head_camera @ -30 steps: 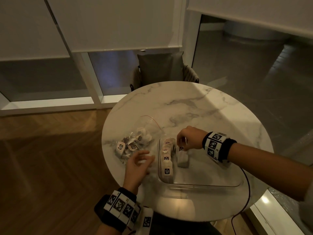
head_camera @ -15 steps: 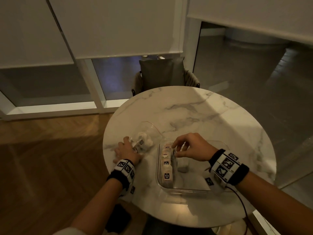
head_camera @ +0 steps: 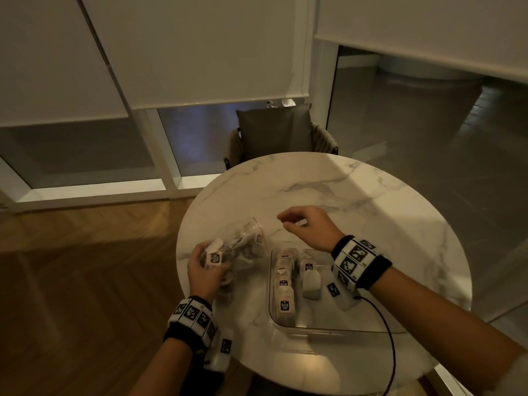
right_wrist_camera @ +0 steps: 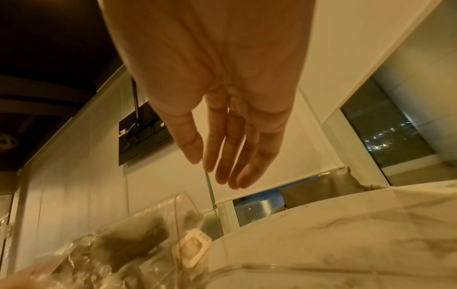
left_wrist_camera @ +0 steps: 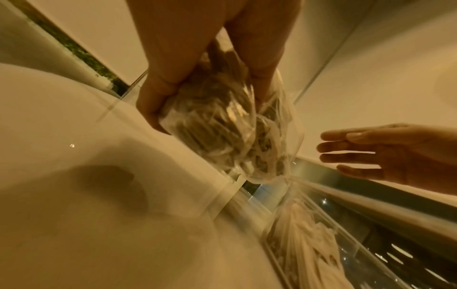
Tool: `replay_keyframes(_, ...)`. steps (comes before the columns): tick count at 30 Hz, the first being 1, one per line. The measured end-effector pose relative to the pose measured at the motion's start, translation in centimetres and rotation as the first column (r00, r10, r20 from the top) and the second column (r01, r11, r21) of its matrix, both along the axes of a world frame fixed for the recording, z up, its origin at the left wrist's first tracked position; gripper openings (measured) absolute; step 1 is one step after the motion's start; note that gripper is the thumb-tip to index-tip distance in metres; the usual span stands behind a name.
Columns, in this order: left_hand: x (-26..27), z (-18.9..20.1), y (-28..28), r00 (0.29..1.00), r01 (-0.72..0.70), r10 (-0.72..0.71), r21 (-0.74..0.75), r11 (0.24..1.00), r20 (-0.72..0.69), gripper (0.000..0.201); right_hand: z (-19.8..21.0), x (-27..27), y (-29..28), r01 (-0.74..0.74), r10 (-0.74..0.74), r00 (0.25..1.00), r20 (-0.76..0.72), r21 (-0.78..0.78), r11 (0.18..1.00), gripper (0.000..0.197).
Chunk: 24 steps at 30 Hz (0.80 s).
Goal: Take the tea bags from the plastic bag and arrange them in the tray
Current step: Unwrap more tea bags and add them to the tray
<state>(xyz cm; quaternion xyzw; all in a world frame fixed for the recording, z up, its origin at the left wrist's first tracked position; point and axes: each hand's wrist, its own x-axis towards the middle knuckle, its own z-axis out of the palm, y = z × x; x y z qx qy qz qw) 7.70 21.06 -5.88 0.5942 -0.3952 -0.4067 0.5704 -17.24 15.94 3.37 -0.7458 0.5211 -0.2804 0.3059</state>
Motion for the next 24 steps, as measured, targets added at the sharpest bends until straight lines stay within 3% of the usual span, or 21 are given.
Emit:
replay_keyframes(5,-0.2,-0.3,0.2,0.998,0.014,-0.013,0.01,1.0,-0.06,0.059,-0.5,4.0,-2.5,-0.067,0.157,0.948,-0.276,0.308,0.949,0.037)
replay_keyframes(9,0.0,-0.6,0.1,0.996,-0.018,0.02,0.025,1.0,-0.086,0.059,-0.5,6.7,-4.1,-0.047,0.202,0.96,-0.195,0.598,0.8,0.042)
replay_keyframes(13,0.3,-1.1,-0.3,0.997,-0.021,0.023,0.027,0.999,-0.073,0.061,-1.2,7.7,-5.6,-0.096,0.29,0.927,-0.24,0.595,0.798,0.038)
replay_keyframes(24,0.1,-1.1,-0.8,0.994,0.009,-0.007,0.02,1.0,-0.11,0.055,-2.6,8.3,-6.4,-0.13,0.354,0.889,-0.291,0.58,0.804,0.032)
